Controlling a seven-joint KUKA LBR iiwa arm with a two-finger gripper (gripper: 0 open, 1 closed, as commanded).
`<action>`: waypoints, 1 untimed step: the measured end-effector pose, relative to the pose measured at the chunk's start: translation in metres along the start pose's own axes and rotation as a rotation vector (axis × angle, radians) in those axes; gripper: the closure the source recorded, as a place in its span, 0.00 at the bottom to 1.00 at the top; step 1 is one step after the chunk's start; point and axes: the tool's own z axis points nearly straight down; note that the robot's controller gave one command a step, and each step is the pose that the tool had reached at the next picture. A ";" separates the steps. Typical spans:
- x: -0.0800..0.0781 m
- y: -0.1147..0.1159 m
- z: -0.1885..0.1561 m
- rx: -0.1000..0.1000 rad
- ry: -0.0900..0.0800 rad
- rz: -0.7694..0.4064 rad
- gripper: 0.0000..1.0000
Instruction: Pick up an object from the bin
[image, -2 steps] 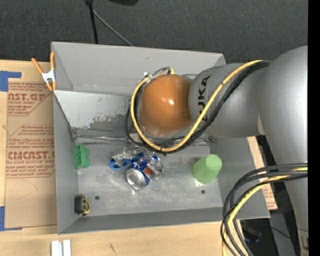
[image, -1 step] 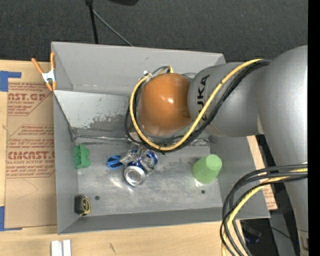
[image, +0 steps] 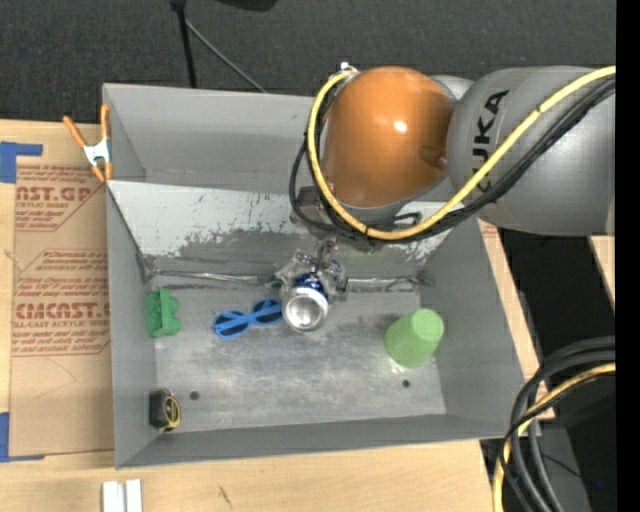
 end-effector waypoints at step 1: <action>0.023 0.017 0.056 -0.014 0.005 -0.343 1.00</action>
Offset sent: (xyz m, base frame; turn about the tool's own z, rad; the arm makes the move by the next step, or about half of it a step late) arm -0.0235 -0.0137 -0.0544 -0.3448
